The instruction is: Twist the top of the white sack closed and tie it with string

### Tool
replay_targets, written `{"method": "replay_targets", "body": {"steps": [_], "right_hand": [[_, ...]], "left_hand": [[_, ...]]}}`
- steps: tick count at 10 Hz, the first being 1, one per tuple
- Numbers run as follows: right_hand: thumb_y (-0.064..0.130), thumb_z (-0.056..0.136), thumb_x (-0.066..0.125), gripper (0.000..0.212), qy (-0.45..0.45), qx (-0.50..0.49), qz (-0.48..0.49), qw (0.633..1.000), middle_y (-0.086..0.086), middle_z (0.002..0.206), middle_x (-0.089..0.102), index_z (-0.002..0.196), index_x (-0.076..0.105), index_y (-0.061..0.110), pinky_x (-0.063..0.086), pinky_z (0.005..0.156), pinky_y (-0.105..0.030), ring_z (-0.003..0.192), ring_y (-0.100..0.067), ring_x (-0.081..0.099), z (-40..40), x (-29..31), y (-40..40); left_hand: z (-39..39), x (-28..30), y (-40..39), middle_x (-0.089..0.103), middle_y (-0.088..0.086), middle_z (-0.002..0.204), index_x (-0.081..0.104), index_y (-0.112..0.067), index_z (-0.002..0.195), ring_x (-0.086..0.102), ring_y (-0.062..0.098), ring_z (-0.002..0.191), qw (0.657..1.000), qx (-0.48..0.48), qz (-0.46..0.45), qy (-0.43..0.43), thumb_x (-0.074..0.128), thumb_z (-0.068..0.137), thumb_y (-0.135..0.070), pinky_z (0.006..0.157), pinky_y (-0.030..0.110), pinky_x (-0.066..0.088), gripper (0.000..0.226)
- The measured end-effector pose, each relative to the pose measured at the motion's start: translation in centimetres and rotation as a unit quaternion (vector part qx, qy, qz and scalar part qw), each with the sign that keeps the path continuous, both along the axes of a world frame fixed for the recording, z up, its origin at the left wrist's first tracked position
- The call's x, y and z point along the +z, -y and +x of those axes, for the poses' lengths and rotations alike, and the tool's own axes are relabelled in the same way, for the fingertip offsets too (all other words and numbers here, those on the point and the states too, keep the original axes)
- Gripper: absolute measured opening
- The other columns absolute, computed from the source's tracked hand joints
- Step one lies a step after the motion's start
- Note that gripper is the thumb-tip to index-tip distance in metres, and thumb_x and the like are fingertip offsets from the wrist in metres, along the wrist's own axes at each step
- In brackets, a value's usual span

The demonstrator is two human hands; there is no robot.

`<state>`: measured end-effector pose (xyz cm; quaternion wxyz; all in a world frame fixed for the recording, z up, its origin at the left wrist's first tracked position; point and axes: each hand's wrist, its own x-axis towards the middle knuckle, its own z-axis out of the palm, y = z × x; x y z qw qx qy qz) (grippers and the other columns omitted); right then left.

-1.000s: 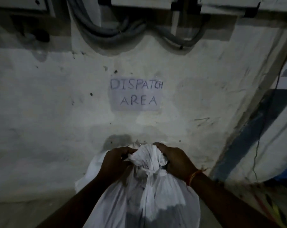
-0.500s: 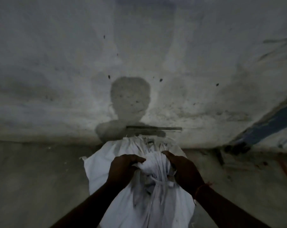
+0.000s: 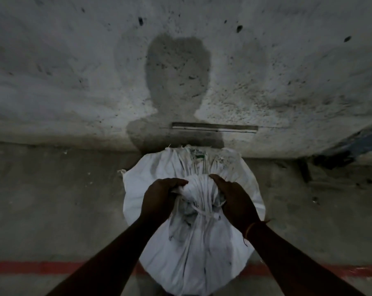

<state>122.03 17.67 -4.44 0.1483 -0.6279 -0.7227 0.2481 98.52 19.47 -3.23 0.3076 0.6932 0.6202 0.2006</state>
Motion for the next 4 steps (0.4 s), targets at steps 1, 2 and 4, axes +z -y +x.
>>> {"method": "replay_targets", "body": {"steps": [1, 2, 4], "right_hand": [[0.006, 0.089, 0.054, 0.076, 0.016, 0.002, -0.016, 1.000, -0.007, 0.122, 0.063, 0.153, 0.025, 0.035, 0.048, 0.095, -0.034, 0.109, -0.027, 0.055, 0.1, 0.2, 0.1], [0.004, 0.086, 0.049, 0.083, 0.044, 0.015, -0.025, 0.999, -0.002, 0.126, 0.060, 0.155, 0.015, 0.035, 0.046, 0.093, -0.030, 0.109, -0.024, 0.052, 0.0, 1.9, 0.8], [0.020, 0.091, 0.046, 0.070, 0.066, -0.037, 0.018, 0.997, -0.002, 0.160, 0.032, 0.155, 0.021, 0.031, 0.036, 0.114, -0.034, 0.146, -0.023, 0.032, -1.0, 10.7, 2.7]], "left_hand": [[0.0, 0.1, 0.5, 0.070, -0.003, 0.124, 0.070, -0.027, 0.120, 0.061, 0.018, 0.117, 1.000, -0.006, -0.020, 0.003, 0.062, 0.085, 0.001, 0.099, 0.017, 0.038, 0.046], [-0.1, 1.1, 0.8, 0.061, -0.001, 0.133, 0.066, -0.027, 0.124, 0.053, 0.021, 0.127, 0.999, -0.022, -0.031, -0.007, 0.053, 0.074, 0.012, 0.111, 0.035, 0.042, 0.065], [1.7, 12.1, 1.6, 0.055, 0.001, 0.144, 0.063, -0.023, 0.132, 0.045, 0.023, 0.139, 0.999, -0.014, 0.035, 0.008, 0.057, 0.084, 0.002, 0.120, 0.040, 0.032, 0.054]]}}
